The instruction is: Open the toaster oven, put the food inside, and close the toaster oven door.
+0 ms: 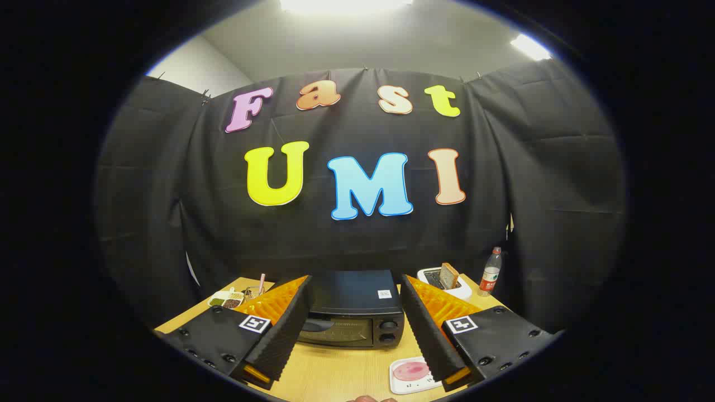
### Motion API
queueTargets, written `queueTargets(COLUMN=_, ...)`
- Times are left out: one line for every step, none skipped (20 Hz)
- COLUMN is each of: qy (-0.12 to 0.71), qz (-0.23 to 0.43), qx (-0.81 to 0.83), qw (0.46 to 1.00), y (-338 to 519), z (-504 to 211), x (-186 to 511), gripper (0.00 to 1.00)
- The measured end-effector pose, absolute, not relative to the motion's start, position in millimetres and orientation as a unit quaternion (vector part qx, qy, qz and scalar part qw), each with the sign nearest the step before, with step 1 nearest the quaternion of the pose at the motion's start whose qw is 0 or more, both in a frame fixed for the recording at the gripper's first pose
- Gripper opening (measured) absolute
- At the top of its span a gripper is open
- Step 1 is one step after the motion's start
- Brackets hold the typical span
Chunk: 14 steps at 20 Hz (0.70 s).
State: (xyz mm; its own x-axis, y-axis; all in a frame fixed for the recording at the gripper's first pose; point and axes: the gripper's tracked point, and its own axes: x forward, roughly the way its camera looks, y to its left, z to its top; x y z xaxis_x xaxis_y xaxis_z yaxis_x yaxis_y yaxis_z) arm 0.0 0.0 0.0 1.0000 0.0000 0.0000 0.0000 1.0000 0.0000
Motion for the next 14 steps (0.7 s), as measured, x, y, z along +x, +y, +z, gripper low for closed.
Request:
queueTargets(qy=-0.001, qz=-0.002, qx=0.000, qw=1.000, y=-3, z=1, x=0, gripper=0.98)
queueTargets(qy=-0.002, qz=-0.004, qx=0.001, qw=1.000, y=-4, z=1, x=1, gripper=0.98)
queueTargets(qy=-0.001, qz=-0.006, qx=0.001, qw=1.000, y=-6, z=0, x=1, gripper=0.98)
queueTargets(qy=0.003, qz=-0.008, qx=0.002, qw=1.000, y=-7, z=-1, x=1, gripper=0.97)
queueTargets(qy=0.004, qz=-0.009, qx=0.004, qw=1.000, y=-8, z=-2, x=1, gripper=0.97)
queueTargets(qy=0.006, qz=-0.011, qx=0.006, qw=1.000, y=-7, z=-2, x=0, gripper=0.96)
queueTargets(qy=0.008, qz=-0.015, qx=0.007, qw=1.000, y=-8, z=-5, x=0, gripper=0.96)
queueTargets(qy=0.011, qz=-0.017, qx=0.006, qw=1.000, y=-8, z=-6, x=-2, gripper=0.96)
queueTargets(qy=0.012, qz=-0.015, qx=0.007, qw=1.000, y=-5, z=-7, x=-3, gripper=0.96)
queueTargets(qy=0.012, qz=-0.013, qx=0.006, qw=1.000, y=-3, z=-6, x=-5, gripper=0.96)
queueTargets(qy=0.010, qz=-0.011, qx=0.005, qw=1.000, y=-2, z=-7, x=-6, gripper=0.96)
queueTargets(qy=0.010, qz=-0.011, qx=0.003, qw=1.000, y=-2, z=-7, x=-8, gripper=0.96)
queueTargets(qy=0.009, qz=-0.011, qx=0.002, qw=1.000, y=-1, z=-8, x=-10, gripper=0.96)
queueTargets(qy=0.010, qz=-0.011, qx=0.003, qw=1.000, y=0, z=-10, x=-11, gripper=0.96)
